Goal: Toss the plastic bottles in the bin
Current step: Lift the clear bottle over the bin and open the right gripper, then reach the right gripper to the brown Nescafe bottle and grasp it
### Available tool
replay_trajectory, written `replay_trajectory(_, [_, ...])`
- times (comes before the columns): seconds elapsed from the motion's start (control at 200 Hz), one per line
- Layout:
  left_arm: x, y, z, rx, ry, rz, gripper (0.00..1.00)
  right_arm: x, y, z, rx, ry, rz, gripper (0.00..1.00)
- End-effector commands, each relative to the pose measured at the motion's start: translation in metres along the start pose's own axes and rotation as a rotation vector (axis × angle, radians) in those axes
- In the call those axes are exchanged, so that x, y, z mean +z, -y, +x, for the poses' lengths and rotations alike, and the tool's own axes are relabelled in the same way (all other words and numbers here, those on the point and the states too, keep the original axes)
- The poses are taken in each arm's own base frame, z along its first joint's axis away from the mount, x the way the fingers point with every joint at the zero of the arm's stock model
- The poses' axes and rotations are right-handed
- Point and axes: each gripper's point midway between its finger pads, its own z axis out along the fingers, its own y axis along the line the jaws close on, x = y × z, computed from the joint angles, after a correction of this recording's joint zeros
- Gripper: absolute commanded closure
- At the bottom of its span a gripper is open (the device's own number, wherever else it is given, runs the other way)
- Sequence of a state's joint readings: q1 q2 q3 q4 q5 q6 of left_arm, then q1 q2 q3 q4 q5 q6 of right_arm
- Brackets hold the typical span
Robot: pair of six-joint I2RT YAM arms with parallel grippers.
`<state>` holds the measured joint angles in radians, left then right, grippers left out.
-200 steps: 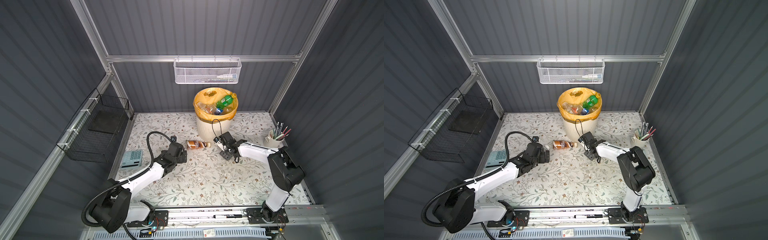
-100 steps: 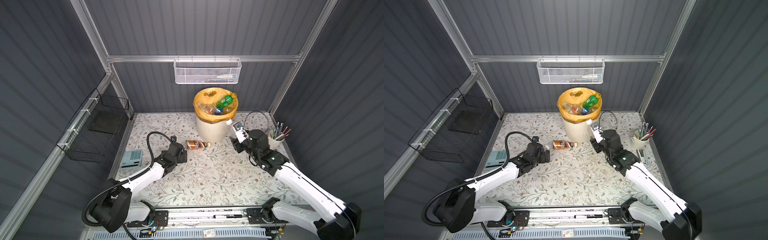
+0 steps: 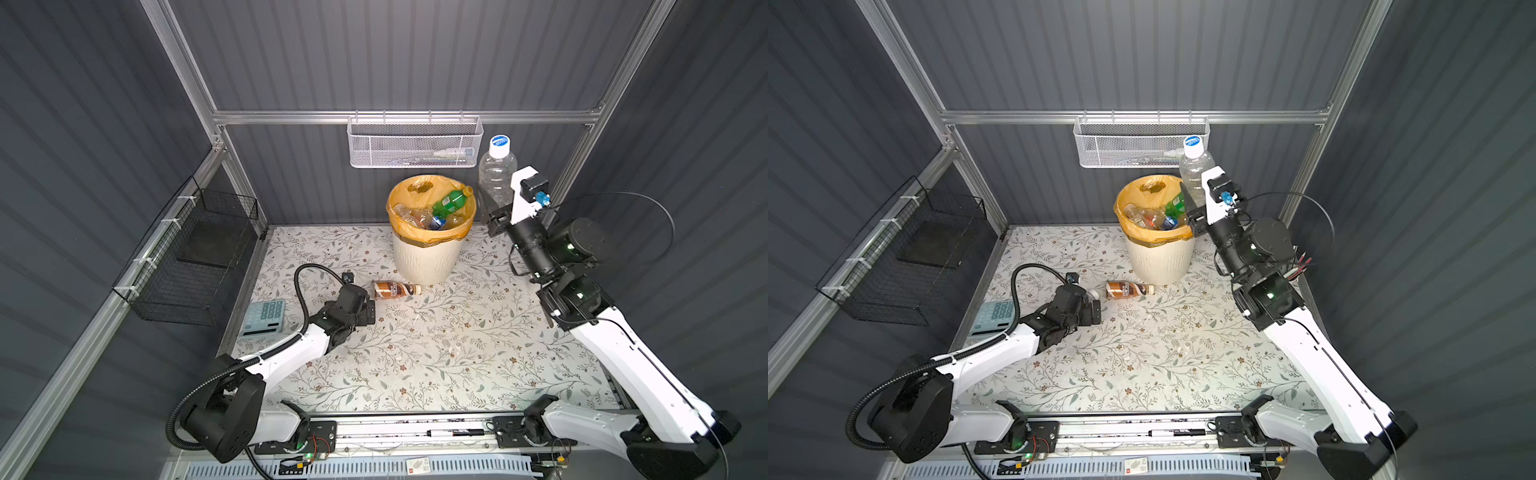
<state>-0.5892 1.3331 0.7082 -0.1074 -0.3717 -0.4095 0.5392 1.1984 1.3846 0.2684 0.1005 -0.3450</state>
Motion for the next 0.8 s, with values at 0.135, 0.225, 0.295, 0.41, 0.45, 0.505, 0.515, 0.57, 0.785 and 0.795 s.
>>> replay_trajectory(0.135, [0.003, 0.002, 0.003, -0.021, -0.006, 0.015, 0.0, 0.081, -0.015, 0.126, 0.004, -0.272, -0.039, 0.23])
replay_trajectory(0.225, [0.002, 0.001, 0.005, -0.021, -0.011, 0.016, 0.0, 0.092, -0.007, 0.181, -0.017, -0.441, -0.013, 0.03])
replay_trajectory(0.295, [0.002, -0.001, 0.008, -0.022, -0.015, 0.012, 0.0, 0.088, 0.003, 0.195, -0.059, -0.488, 0.035, 0.01])
replay_trajectory(0.41, [0.001, -0.003, 0.011, -0.029, -0.014, 0.009, 0.0, 0.07, 0.009, 0.18, -0.05, -0.434, 0.063, 0.01])
replay_trajectory(0.45, [0.001, -0.004, 0.013, -0.032, -0.017, 0.008, 0.0, 0.064, 0.013, 0.172, -0.043, -0.412, 0.076, 0.01])
replay_trajectory(0.505, [0.002, -0.002, 0.012, -0.035, -0.019, 0.013, 0.0, 0.056, 0.018, 0.163, -0.029, -0.396, 0.1, 0.01])
replay_trajectory(0.515, [0.002, -0.002, 0.013, -0.036, -0.019, 0.013, 0.0, 0.055, 0.019, 0.162, -0.026, -0.395, 0.102, 0.01])
replay_trajectory(0.57, [0.004, -0.001, 0.013, -0.038, -0.022, 0.017, 0.0, 0.046, 0.023, 0.158, -0.018, -0.391, 0.122, 0.01])
replay_trajectory(0.785, [0.007, 0.001, 0.016, -0.048, -0.036, 0.02, 0.0, 0.004, 0.037, 0.186, -0.015, -0.474, 0.208, 0.01])
replay_trajectory(0.795, [0.007, 0.0, 0.016, -0.048, -0.036, 0.018, 0.0, 0.002, 0.039, 0.185, -0.01, -0.475, 0.215, 0.01])
